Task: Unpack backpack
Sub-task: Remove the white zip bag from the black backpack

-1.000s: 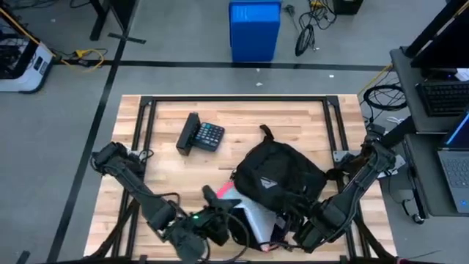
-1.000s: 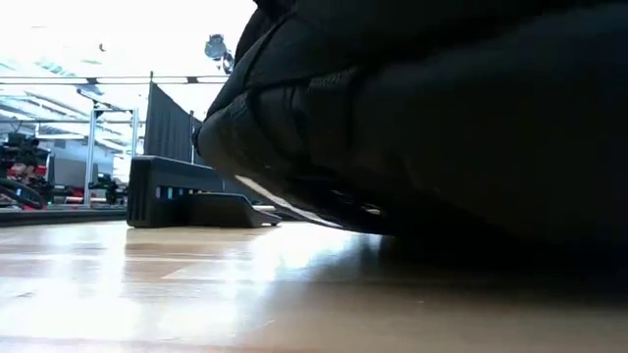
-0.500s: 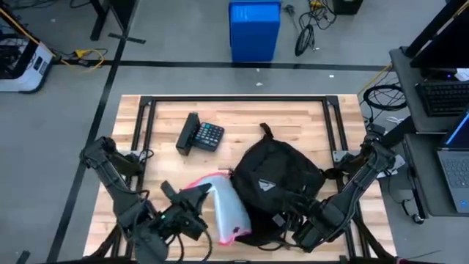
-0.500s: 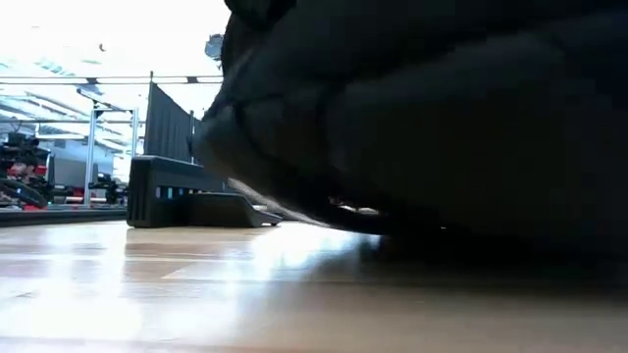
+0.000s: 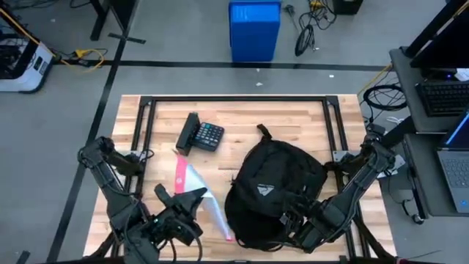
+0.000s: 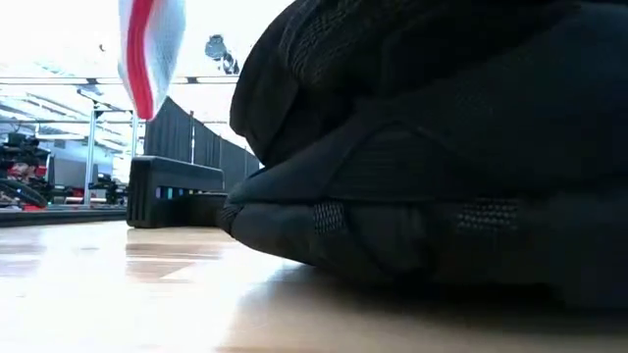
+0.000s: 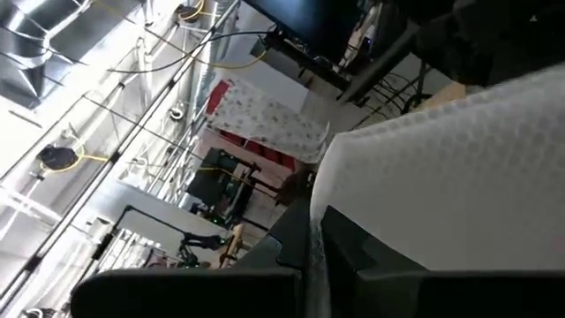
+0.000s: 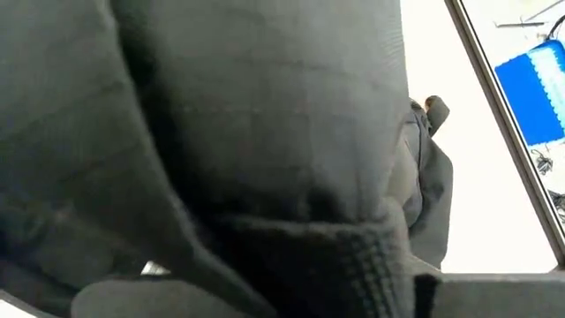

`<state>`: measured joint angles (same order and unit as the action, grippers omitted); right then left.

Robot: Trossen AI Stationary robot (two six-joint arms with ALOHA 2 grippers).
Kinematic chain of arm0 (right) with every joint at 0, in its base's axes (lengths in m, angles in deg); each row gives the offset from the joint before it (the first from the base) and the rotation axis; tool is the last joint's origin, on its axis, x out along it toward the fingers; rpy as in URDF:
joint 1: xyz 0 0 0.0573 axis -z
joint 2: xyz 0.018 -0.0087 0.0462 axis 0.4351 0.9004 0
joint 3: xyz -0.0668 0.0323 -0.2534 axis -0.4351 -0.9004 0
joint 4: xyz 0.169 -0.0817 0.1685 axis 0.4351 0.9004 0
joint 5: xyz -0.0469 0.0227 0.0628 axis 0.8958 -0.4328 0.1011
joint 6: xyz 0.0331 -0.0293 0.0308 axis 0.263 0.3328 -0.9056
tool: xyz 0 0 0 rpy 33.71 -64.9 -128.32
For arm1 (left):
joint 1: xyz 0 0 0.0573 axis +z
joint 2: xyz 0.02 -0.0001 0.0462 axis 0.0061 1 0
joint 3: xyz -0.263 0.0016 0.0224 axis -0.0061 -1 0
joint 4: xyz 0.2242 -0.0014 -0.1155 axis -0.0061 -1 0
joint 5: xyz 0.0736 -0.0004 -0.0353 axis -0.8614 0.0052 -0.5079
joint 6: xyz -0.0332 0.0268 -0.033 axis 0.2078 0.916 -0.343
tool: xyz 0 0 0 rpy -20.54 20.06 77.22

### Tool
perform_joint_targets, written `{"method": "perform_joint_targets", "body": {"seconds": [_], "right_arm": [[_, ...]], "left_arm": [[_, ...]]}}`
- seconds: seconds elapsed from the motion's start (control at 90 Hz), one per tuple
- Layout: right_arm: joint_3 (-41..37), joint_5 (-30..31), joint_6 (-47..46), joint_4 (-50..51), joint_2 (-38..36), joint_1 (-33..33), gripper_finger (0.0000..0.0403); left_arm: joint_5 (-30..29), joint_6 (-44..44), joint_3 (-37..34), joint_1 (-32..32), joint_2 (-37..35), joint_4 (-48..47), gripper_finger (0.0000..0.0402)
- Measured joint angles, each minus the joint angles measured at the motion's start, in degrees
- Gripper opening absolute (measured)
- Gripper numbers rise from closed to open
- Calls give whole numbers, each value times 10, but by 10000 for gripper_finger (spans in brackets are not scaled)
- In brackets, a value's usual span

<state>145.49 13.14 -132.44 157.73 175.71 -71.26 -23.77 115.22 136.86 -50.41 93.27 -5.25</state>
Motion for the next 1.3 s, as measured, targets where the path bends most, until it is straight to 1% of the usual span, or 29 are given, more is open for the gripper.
{"method": "perform_joint_targets", "body": {"seconds": [0.156, 0.278, 0.333, 0.422, 0.522, 0.622, 0.733, 0.811, 0.889, 0.989, 1.144, 1.3], "right_arm": [[0, -2, 0, 0, 0, 0, 4], [0, -3, 0, 0, 0, 0, 4], [0, -4, 0, -1, 0, 0, 4], [0, -11, -1, -1, 0, -2, 4], [0, -23, -11, -1, 0, -7, 4], [0, -49, -34, -1, 0, -14, 4], [0, -79, -64, -1, 0, -23, 4], [0, -94, -83, -1, 0, -29, 4], [0, -97, -92, -1, 0, -37, 4], [0, -99, -97, -1, 0, -40, 4], [0, -98, -92, -1, 0, -36, 4], [0, -95, -89, -1, 0, -33, 4]], "left_arm": [[6, -34, 0, 0, 1, 0, 0], [62, -103, 0, 3, 2, -13, 0], [69, -146, 0, 8, 6, -36, 0], [71, -225, 0, 12, 12, -114, 0], [78, -368, 0, 15, 16, -234, 0], [79, -513, 0, 11, 17, -361, 0], [82, -653, 0, 4, 17, -463, 0], [109, -735, 0, 3, 17, -517, 0], [145, -802, 0, 4, 17, -556, 0], [174, -850, 0, 7, 24, -582, 0], [195, -870, 0, 10, 30, -587, 0], [210, -910, -1, 21, 34, -583, 0]]}}
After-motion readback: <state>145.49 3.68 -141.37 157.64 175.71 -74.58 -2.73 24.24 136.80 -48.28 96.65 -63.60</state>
